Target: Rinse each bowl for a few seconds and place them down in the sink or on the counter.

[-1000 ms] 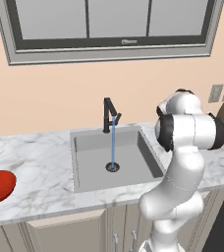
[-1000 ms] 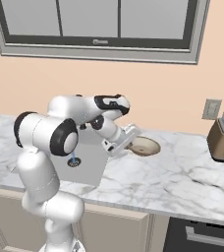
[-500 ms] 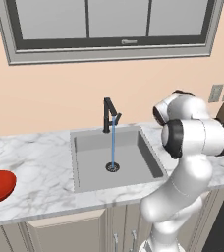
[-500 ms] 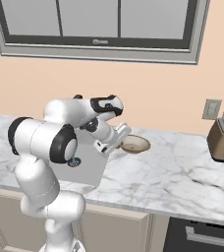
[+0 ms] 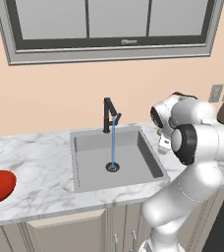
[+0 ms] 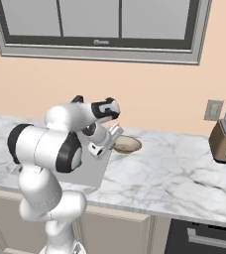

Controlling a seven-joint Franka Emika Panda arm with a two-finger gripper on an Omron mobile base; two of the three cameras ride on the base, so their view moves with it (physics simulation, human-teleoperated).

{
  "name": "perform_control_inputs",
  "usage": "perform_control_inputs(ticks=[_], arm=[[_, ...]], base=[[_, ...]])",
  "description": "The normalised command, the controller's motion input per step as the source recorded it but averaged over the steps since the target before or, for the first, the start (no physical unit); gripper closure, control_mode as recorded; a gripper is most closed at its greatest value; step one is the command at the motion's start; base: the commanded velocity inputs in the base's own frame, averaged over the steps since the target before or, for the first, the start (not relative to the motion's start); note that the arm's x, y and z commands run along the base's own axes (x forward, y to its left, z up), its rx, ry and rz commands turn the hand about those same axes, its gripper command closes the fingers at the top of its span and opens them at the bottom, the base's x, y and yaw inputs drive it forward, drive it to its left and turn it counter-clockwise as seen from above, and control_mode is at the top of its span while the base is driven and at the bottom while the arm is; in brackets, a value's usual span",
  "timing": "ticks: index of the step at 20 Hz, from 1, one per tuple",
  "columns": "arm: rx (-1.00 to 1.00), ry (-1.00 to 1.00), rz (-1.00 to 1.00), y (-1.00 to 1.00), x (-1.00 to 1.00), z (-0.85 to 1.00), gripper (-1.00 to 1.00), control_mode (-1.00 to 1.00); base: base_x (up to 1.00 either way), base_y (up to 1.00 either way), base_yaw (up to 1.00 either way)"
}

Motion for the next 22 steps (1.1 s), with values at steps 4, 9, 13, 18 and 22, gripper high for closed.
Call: perform_control_inputs(ticks=[4,9,13,18,22], arm=[[0.02,-0.01,0.13,0.35,0.0,0.0,1.0,-1.0],[0.0,-0.01,0.12,0.41,0.0,0.0,1.0,-1.0],[0.0,-0.01,0.11,0.41,0.0,0.0,1.0,-1.0],[0.01,-0.02,0.13,0.37,0.0,0.0,1.0,-1.0],[0.04,-0.03,0.17,0.14,-0.02,0.03,1.0,-1.0]], base=[[0.0,0.0,0.0],[0.0,0.0,0.0],[0.0,0.0,0.0],[0.0,0.0,0.0],[0.0,0.0,0.0]])
